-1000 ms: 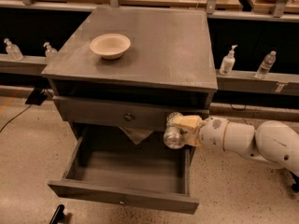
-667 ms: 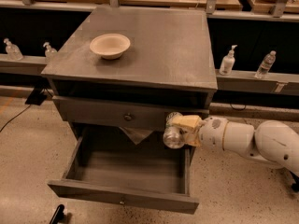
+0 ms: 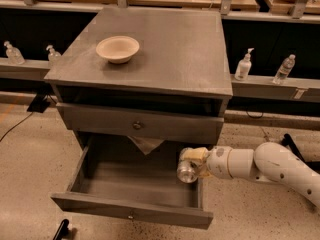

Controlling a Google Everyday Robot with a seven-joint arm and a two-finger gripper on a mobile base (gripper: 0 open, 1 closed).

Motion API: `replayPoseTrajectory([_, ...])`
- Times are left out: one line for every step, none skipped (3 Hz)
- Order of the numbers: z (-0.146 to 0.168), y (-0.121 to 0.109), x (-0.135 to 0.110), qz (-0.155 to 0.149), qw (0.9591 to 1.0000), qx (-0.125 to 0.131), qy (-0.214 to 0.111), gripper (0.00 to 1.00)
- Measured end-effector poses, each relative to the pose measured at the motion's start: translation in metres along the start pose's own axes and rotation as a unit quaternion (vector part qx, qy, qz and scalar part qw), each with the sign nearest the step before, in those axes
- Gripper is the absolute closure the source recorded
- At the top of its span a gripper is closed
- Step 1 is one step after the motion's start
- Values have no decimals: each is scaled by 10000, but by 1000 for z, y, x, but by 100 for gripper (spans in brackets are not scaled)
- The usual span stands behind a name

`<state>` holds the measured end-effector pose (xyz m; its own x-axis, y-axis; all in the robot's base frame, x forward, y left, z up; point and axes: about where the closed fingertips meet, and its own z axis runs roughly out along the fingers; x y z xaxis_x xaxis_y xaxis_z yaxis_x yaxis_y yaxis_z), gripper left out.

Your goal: Place 7up can into middle drawer

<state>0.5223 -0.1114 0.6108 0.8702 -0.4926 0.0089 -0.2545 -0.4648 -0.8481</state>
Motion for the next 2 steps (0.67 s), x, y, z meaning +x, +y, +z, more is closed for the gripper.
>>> replayPoseTrajectory([0, 0, 0, 0, 10000, 0, -3, 100])
replayPoseTrajectory([20, 21, 1, -66, 9998, 183, -14, 100])
